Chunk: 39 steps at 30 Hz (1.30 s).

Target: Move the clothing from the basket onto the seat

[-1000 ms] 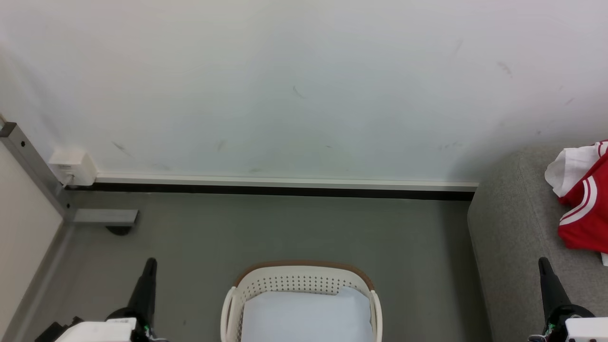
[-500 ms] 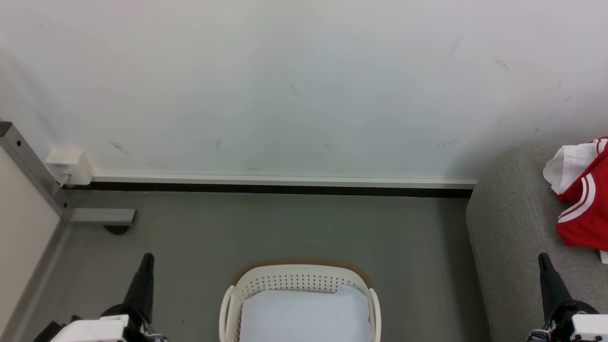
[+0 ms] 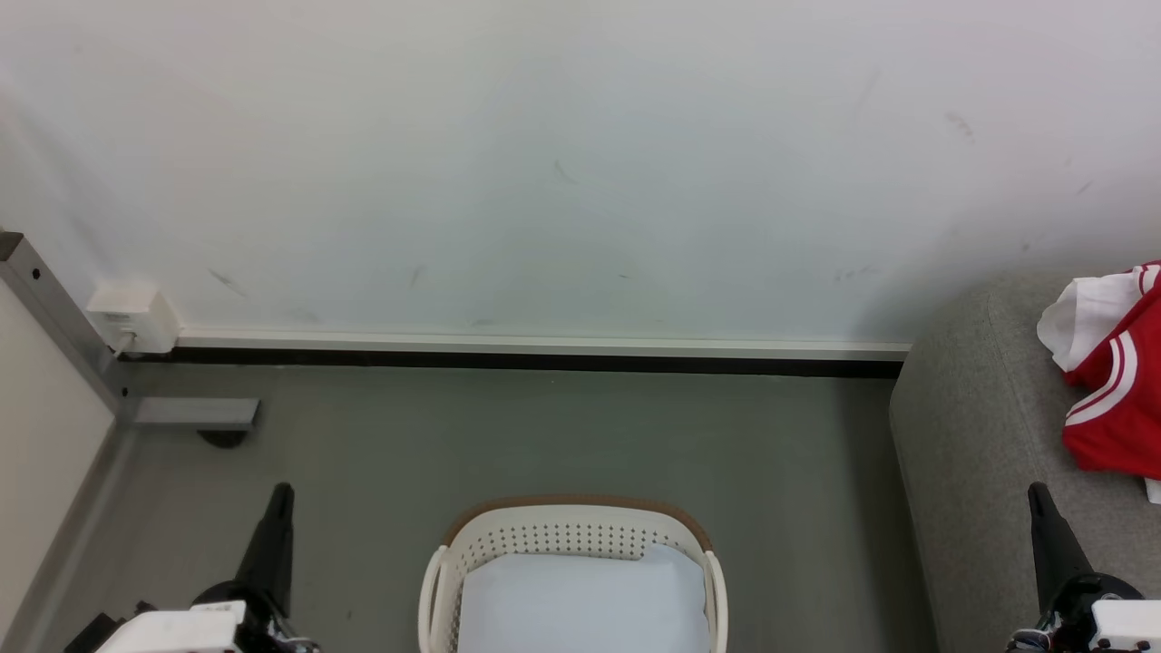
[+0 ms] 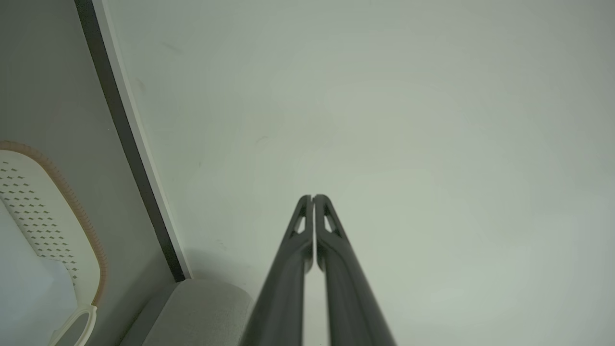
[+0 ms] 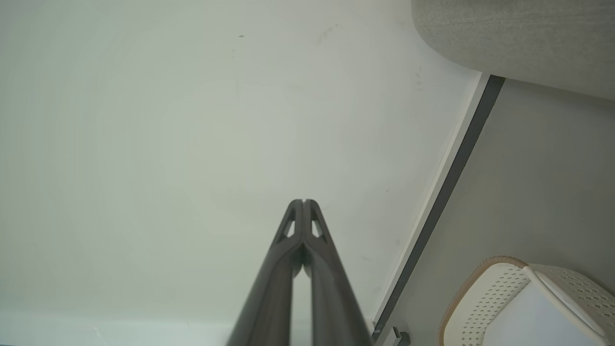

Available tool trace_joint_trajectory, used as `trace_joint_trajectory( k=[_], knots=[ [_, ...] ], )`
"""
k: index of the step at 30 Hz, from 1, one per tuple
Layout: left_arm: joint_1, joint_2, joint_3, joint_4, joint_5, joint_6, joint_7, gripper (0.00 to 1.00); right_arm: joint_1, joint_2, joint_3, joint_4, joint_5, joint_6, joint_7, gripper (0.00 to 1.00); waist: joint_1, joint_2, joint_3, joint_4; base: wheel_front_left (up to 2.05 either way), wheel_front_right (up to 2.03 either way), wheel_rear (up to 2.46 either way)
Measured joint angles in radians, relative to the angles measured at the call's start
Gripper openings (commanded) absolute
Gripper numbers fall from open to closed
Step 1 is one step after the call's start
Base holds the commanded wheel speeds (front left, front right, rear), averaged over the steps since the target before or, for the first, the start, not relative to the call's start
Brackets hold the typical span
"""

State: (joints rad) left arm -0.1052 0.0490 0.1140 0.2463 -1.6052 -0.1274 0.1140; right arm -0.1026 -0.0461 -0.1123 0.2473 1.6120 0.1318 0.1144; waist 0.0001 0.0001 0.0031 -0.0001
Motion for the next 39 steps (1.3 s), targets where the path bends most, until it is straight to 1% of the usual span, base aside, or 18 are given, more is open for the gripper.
trace_joint_trajectory(
  k=[39],
  knots=[
    [0.000, 0.000, 0.000, 0.000, 0.000, 0.000, 0.000, 0.00, 0.000, 0.000, 0.000, 0.000, 0.000, 0.000, 0.000, 0.00, 0.0000, 0.0000, 0.000, 0.000, 0.00, 0.00, 0.00]
  ],
)
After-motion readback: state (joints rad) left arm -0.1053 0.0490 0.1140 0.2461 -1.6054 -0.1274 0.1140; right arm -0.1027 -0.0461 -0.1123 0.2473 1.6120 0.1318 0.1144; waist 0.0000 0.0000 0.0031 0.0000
